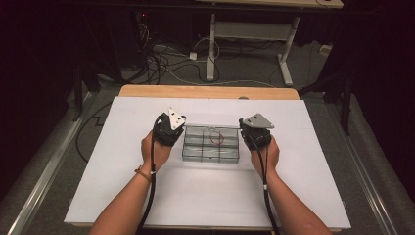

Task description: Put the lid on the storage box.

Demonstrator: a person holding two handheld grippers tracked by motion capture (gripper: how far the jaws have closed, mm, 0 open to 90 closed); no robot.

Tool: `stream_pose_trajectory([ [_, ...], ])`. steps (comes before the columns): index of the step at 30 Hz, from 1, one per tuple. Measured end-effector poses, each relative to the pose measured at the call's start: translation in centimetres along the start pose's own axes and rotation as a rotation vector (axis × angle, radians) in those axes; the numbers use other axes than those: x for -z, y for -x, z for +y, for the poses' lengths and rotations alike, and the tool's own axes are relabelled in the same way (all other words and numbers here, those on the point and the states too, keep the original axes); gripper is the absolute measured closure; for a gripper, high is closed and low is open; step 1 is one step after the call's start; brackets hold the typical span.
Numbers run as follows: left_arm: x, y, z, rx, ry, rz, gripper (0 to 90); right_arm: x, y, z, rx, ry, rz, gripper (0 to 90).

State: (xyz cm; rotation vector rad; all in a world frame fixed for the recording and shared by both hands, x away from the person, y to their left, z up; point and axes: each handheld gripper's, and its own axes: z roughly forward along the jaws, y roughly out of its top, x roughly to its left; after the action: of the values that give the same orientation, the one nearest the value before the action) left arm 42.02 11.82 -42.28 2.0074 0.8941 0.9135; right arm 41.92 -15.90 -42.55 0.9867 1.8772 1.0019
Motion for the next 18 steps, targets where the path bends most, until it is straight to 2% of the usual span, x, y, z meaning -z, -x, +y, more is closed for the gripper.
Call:
stream_pose_trajectory([
  [18, 0.39, 0.55, -0.74, -0.042, 0.012, 0.013, 86.3, 0.50, -0.23, -0.82, 0.008, 0.009, 0.000, 90.0],
])
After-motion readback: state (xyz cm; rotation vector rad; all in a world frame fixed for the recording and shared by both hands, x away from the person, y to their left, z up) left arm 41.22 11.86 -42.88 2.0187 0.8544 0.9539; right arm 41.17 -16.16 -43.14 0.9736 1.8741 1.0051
